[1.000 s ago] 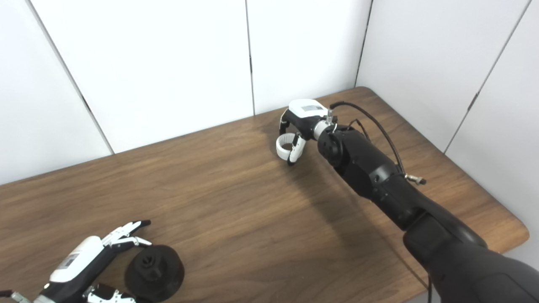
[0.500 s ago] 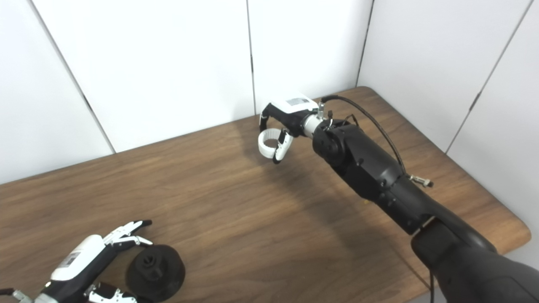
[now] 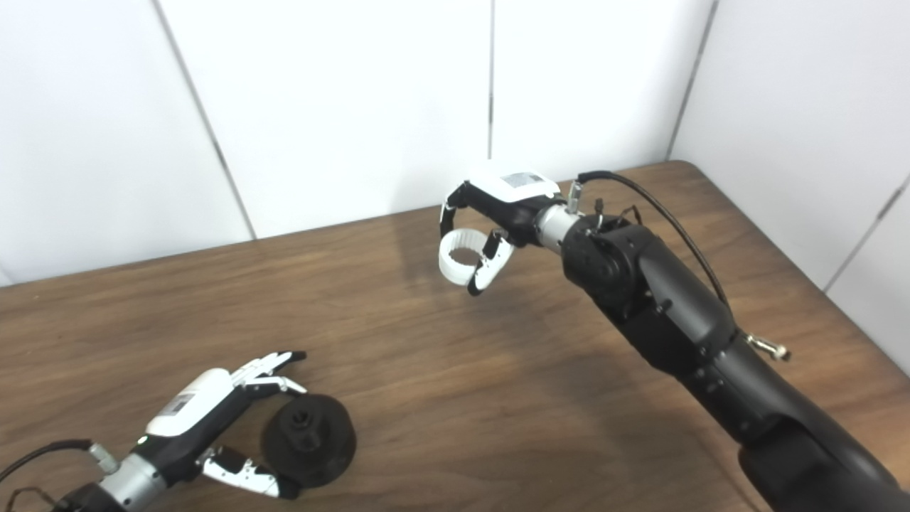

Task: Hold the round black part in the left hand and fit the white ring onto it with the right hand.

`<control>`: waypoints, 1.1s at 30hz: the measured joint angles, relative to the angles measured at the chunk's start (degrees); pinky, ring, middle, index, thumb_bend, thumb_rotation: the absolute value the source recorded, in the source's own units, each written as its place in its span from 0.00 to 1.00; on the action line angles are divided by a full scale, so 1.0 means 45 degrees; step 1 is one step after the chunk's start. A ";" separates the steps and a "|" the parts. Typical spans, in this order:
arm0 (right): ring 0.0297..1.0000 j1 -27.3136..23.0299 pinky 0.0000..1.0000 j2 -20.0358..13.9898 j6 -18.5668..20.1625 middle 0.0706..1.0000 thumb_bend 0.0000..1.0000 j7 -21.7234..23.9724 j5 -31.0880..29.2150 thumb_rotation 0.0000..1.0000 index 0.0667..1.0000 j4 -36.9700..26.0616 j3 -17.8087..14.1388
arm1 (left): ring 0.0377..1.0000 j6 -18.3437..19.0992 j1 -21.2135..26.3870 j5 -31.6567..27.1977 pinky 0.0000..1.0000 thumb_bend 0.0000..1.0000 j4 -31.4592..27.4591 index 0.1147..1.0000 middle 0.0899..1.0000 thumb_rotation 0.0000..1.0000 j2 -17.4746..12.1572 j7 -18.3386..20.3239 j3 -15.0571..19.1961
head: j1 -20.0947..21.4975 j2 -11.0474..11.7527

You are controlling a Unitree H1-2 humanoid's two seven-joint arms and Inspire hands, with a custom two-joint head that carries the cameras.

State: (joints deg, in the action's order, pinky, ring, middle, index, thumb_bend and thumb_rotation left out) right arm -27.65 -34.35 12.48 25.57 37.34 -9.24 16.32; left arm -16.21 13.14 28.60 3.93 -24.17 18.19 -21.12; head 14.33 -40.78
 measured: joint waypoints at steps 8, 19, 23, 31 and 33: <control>0.79 0.0249 0.72 0.0198 -0.0044 0.76 0.52 0.0900 -0.0183 0.14 0.44 -0.1128 0.0110 | 0.98 0.0177 0.0019 0.0155 0.95 0.52 -0.0078 0.42 0.97 0.07 0.0102 -0.0010 -0.0091 | -0.1190 -0.0273; 0.79 0.1001 0.72 0.0862 -0.0005 0.77 0.52 0.1647 -0.0726 0.14 0.44 -0.2513 0.0173 | 0.99 0.0479 0.0124 0.0435 0.97 0.52 -0.0044 0.42 0.97 0.07 0.0557 -0.0067 -0.0248 | -0.2577 -0.0586; 0.79 0.1259 0.73 0.1024 -0.0074 0.77 0.52 0.1722 -0.0978 0.14 0.44 -0.2682 0.0179 | 0.99 0.0658 0.0134 0.0463 0.97 0.52 -0.0054 0.42 0.97 0.07 0.0696 -0.0066 -0.0300 | -0.3027 -0.0722; 0.81 0.1309 0.76 0.1485 -0.0114 0.79 0.52 0.1882 -0.1053 0.14 0.44 -0.2799 0.0457 | 1.00 0.0901 0.0213 0.0520 0.99 0.52 -0.0055 0.42 0.98 0.08 0.0836 -0.0071 -0.0424 | -0.3243 -0.0821; 0.80 0.1315 0.75 0.1723 -0.0120 0.78 0.52 0.1904 -0.1047 0.14 0.44 -0.2813 0.0543 | 1.00 0.0930 0.0252 0.0556 0.99 0.52 -0.0054 0.42 0.98 0.08 0.0863 -0.0078 -0.0469 | -0.3243 -0.0821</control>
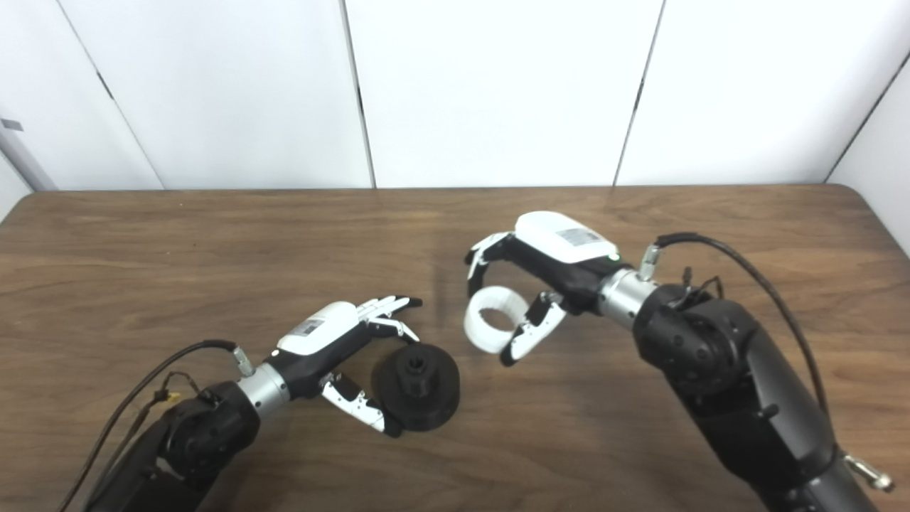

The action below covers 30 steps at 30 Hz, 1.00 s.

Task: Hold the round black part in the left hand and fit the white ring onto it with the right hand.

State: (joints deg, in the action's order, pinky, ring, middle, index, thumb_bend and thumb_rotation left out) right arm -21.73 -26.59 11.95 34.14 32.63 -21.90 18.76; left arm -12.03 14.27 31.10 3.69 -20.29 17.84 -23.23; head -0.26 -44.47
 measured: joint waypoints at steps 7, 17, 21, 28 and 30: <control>0.80 -0.0004 0.74 0.0437 -0.0012 0.78 0.52 0.0001 0.0070 0.14 0.44 0.0003 0.0230 | 1.00 0.0042 0.0018 0.0022 0.99 0.52 0.0001 0.42 0.98 0.08 0.0020 -0.0019 -0.0053 | -0.0098 -0.0098; 0.80 -0.0155 0.73 0.0730 -0.0006 0.77 0.52 0.0013 0.0214 0.14 0.44 0.0181 0.0561 | 1.00 0.0054 0.0027 0.0076 0.99 0.52 0.0000 0.42 0.98 0.08 0.0052 -0.0054 -0.0087 | -0.0234 -0.0156; 0.80 -0.0145 0.74 0.0970 -0.0006 0.77 0.52 0.0013 0.0378 0.14 0.44 0.0424 0.0742 | 1.00 0.0053 0.0033 0.0086 0.98 0.52 0.0000 0.42 0.98 0.08 0.0052 -0.0065 -0.0110 | -0.0234 -0.0156; 0.80 -0.0105 0.75 0.1133 -0.0007 0.78 0.52 0.0019 0.0526 0.14 0.44 0.0454 0.0926 | 1.00 0.0056 0.0033 0.0107 0.99 0.52 -0.0008 0.42 0.98 0.08 0.0052 -0.0068 -0.0113 | -0.0332 -0.0254; 0.80 -0.0103 0.75 0.1216 -0.0010 0.78 0.52 0.0019 0.0571 0.14 0.44 0.0454 0.0980 | 1.00 0.0057 0.0033 0.0107 0.99 0.52 -0.0008 0.42 0.98 0.08 0.0052 -0.0067 -0.0114 | -0.0332 -0.0254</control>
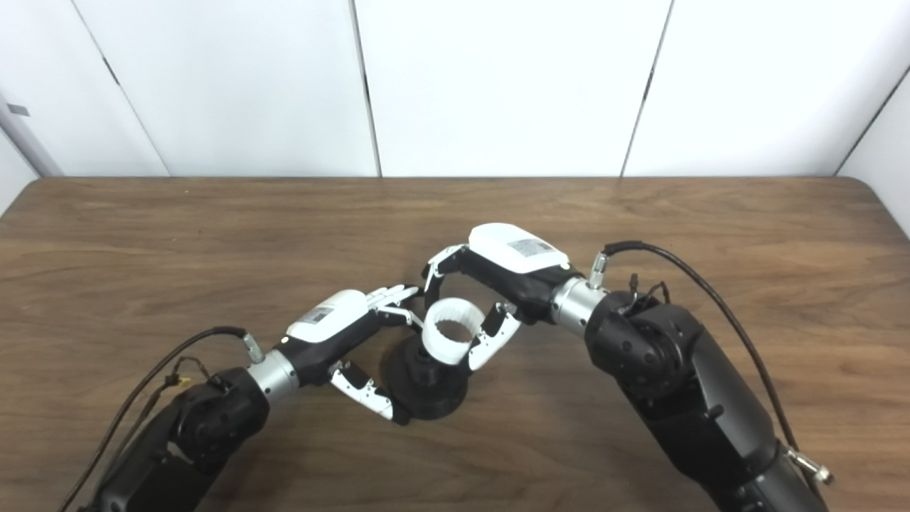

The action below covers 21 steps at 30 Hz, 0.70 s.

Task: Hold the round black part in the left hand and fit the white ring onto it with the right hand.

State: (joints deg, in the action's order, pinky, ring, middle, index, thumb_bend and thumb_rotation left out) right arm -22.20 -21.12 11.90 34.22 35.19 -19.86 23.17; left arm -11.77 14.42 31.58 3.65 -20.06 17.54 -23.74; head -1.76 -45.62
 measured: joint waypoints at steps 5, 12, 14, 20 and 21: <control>0.78 0.0012 0.73 0.0137 -0.0126 0.77 0.52 -0.0001 0.0030 0.14 0.44 0.0000 0.0239 | 1.00 0.0078 0.0000 0.0000 0.99 0.52 -0.0031 0.42 0.98 0.08 0.0000 0.0018 -0.0009 | 0.0000 -0.0039; 0.78 0.0056 0.71 0.0275 -0.0180 0.77 0.52 -0.0002 0.0045 0.14 0.44 -0.0001 0.0396 | 1.00 0.0137 0.0002 0.0008 0.99 0.52 -0.0051 0.42 0.98 0.08 0.0020 -0.0027 -0.0039 | 0.0000 -0.0137; 0.78 0.0085 0.71 0.0337 -0.0180 0.77 0.52 -0.0003 0.0049 0.14 0.44 -0.0001 0.0415 | 1.00 0.0140 0.0003 0.0023 0.99 0.52 -0.0051 0.42 0.98 0.08 0.0032 -0.0034 -0.0045 | -0.0020 -0.0156; 0.78 0.0094 0.71 0.0472 -0.0187 0.77 0.52 -0.0002 0.0140 0.14 0.44 0.0001 0.0565 | 1.00 0.0218 0.0003 0.0026 0.99 0.52 -0.0063 0.42 0.98 0.08 0.0041 -0.0034 -0.0046 | -0.0078 -0.0176; 0.78 0.0097 0.71 0.0473 -0.0198 0.77 0.52 -0.0005 0.0154 0.14 0.44 0.0015 0.0581 | 1.00 0.0224 0.0003 0.0025 0.99 0.52 -0.0065 0.42 0.98 0.08 0.0041 -0.0033 -0.0044 | -0.0078 -0.0176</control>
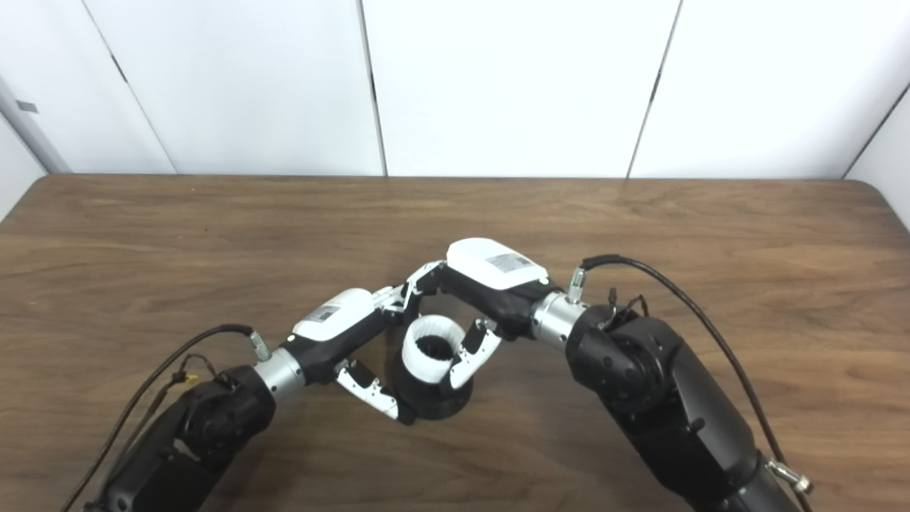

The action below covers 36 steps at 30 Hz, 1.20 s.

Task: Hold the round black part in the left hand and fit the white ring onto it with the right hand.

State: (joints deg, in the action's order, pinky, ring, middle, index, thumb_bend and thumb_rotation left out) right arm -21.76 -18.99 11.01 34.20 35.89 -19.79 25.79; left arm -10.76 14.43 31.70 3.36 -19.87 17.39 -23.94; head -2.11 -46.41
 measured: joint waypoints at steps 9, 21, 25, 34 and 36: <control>0.78 0.0053 0.72 0.0181 -0.0250 0.77 0.52 -0.0088 0.0118 0.14 0.44 0.0558 0.0138 | 1.00 0.0195 -0.0014 0.0000 0.99 0.52 -0.0111 0.42 0.98 0.08 -0.0001 0.0077 -0.0010 | -0.0078 -0.0098; 0.78 0.0091 0.71 0.0286 -0.1082 0.77 0.52 -0.0686 0.0119 0.14 0.45 0.1369 0.0194 | 0.99 0.0313 -0.0076 -0.0001 1.00 0.52 -0.0251 0.42 0.98 0.08 -0.0037 0.0112 0.0010 | -0.0098 -0.0117; 0.78 0.0090 0.69 0.0289 -0.1005 0.82 0.82 -0.0594 0.0078 0.26 0.66 0.1370 0.0189 | 0.99 0.0372 -0.0083 0.0001 0.98 0.52 -0.0326 0.42 0.97 0.08 -0.0048 0.0145 0.0007 | -0.0176 -0.0176; 0.81 0.0094 0.70 0.0013 -0.0555 0.88 0.95 0.0269 0.0119 0.29 0.84 0.1244 0.0257 | 0.99 0.0319 -0.0073 0.0024 0.98 0.52 -0.0334 0.42 0.98 0.08 -0.0044 0.0136 -0.0016 | -0.0137 -0.0156; 0.81 0.0100 0.70 0.0012 -0.0485 0.87 0.95 0.0358 0.0133 0.28 0.83 0.1190 0.0233 | 0.99 0.0328 -0.0077 0.0024 0.98 0.52 -0.0349 0.42 0.98 0.08 -0.0043 0.0139 -0.0016 | -0.0156 -0.0215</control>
State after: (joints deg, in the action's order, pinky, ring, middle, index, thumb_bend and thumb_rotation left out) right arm -21.31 -18.94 8.83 35.81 36.49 -14.43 26.83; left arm -9.29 14.08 31.80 1.79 -20.06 18.02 -24.02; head -2.81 -47.37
